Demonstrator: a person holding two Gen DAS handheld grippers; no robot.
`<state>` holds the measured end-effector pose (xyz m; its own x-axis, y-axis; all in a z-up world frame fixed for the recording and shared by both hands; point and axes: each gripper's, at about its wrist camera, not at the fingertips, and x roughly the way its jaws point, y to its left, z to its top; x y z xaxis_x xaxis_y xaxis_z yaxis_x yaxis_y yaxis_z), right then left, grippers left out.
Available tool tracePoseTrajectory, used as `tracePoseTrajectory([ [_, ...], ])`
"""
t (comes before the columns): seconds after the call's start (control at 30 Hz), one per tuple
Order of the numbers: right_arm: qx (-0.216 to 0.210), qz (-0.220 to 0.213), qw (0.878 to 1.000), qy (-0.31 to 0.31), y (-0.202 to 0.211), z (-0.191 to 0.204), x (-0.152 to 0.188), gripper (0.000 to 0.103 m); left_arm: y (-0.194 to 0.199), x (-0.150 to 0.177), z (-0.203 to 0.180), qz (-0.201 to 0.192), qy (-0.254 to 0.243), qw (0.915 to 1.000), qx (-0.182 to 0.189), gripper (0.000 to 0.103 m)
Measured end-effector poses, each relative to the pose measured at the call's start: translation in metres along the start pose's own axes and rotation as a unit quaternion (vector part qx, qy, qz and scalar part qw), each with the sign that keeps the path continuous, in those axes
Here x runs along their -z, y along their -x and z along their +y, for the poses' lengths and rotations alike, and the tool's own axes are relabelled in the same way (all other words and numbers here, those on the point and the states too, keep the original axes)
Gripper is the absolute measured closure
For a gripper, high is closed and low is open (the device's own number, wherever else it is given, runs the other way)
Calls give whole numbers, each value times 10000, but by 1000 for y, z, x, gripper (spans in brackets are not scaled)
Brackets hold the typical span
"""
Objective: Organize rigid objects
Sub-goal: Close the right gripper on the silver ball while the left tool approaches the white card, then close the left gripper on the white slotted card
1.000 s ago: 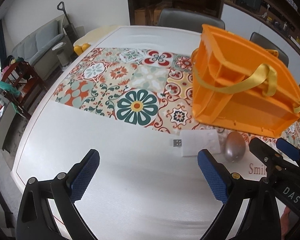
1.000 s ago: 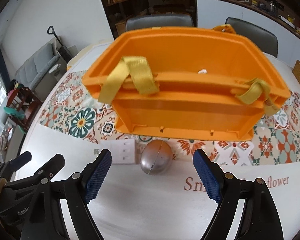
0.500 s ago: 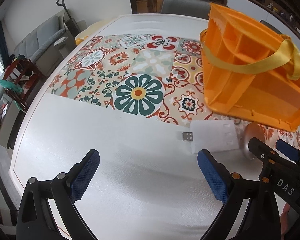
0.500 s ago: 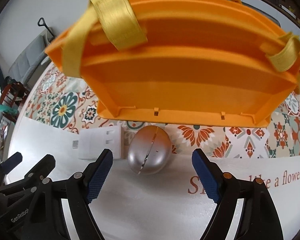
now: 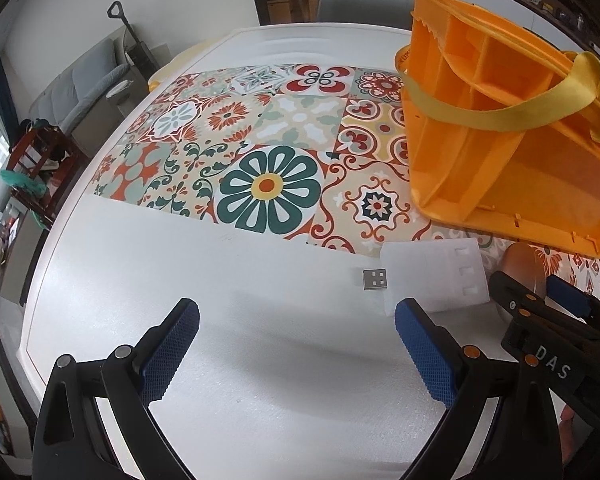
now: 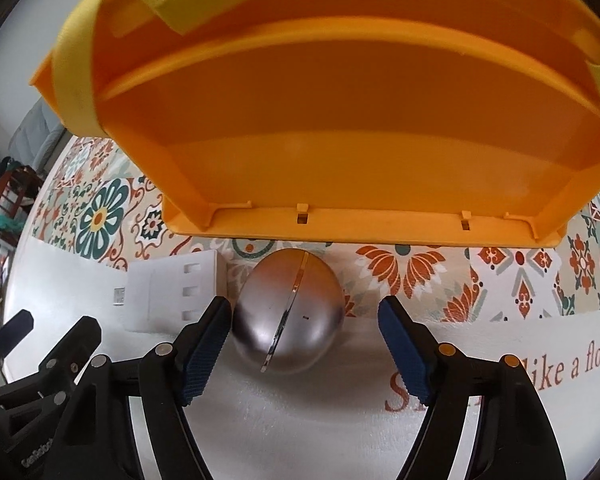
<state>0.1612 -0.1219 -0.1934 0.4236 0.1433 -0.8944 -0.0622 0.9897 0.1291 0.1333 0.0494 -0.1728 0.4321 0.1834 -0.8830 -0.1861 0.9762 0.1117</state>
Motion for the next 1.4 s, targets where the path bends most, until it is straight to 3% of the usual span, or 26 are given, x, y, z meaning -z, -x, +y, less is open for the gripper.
tracePoseTrajectory([
  [0.2, 71, -98, 9999, 82, -2, 3, -1, 30, 0, 1, -3, -8, -61, 10000, 11, 3],
  [0.27, 124, -134, 9997, 187, -2, 6, 0, 41, -1, 2, -4, 1, -75, 10000, 1, 3],
  [0.33, 164, -144, 9994, 261, -3, 10, 0, 46, -1, 4, -4, 23, -76, 10000, 30, 3],
  [0.8, -113, -84, 9999, -75, 21, -20, 8, 46, 7, 5, -11, -34, -20, 9988, 494, 3],
  [1.4, 232, -347, 9989, -210, 55, -72, 10, 46, -4, 4, -81, -154, -501, 9961, 704, 4],
])
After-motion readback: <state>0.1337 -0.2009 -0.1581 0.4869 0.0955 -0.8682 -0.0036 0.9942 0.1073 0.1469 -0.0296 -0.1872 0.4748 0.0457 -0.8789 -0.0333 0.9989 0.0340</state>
